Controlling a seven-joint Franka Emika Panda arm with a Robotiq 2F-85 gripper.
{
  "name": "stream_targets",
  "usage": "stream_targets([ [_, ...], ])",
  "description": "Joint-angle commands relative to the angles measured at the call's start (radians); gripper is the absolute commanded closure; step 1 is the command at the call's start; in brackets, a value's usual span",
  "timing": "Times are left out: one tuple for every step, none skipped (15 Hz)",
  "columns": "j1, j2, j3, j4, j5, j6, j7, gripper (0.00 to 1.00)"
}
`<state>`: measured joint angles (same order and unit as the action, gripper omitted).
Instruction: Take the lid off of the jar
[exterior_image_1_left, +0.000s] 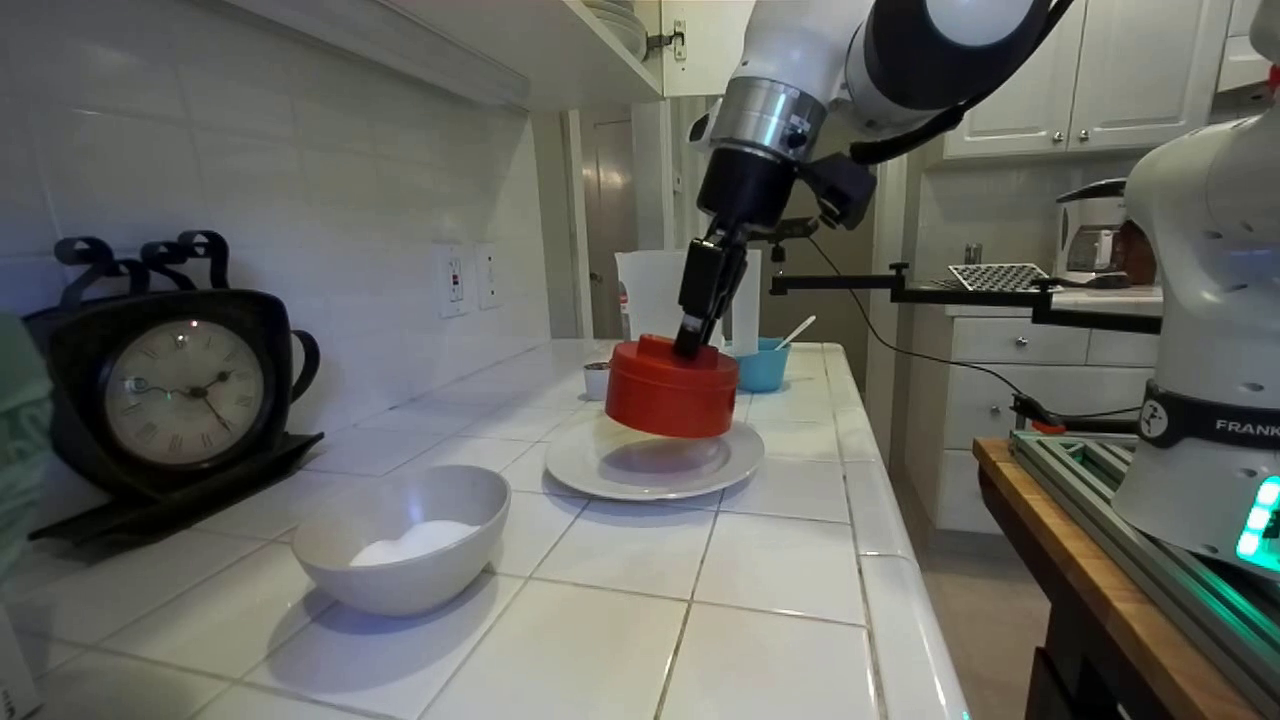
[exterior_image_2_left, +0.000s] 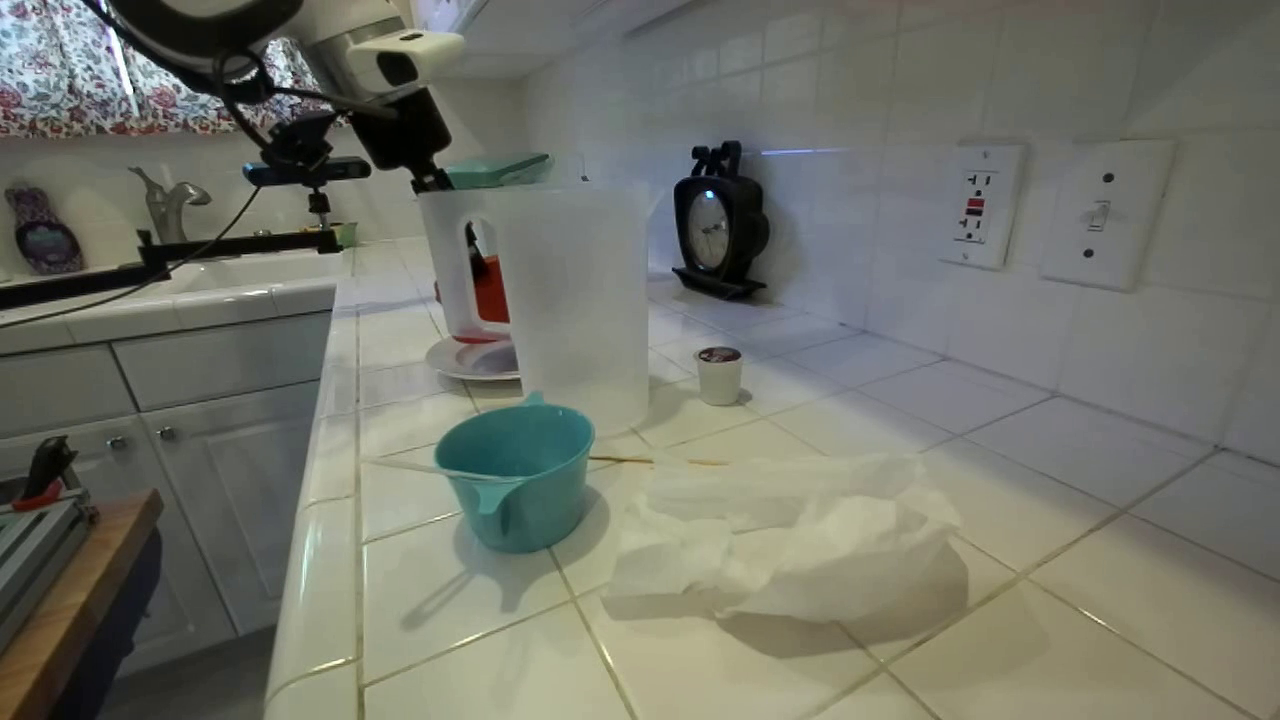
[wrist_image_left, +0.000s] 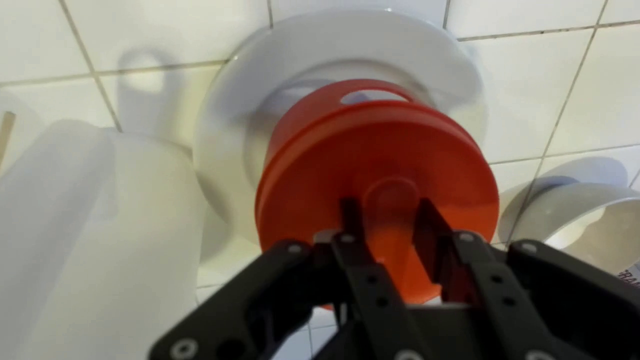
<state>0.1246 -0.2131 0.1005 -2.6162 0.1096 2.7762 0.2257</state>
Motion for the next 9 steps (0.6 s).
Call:
stream_targets([
  [-0.017,0.035,0.008,0.004,-0.014,0.040,-0.014,0.92],
  [-0.020,0.044,0.008,0.005,-0.019,0.044,-0.013,0.92],
  [-0.025,0.051,0.010,0.005,-0.030,0.050,-0.008,0.92],
  [-0.032,0.059,0.012,0.006,-0.046,0.053,-0.003,0.92],
  [-0.037,0.066,0.013,0.007,-0.061,0.055,0.001,0.92],
  [-0.039,0.072,0.013,0.008,-0.069,0.057,0.002,0.92],
  [-0.042,0.077,0.013,0.010,-0.079,0.054,0.005,0.92],
  [-0.049,0.082,0.015,0.011,-0.097,0.054,0.013,0.92],
  [-0.054,0.085,0.016,0.013,-0.115,0.049,0.020,0.92],
])
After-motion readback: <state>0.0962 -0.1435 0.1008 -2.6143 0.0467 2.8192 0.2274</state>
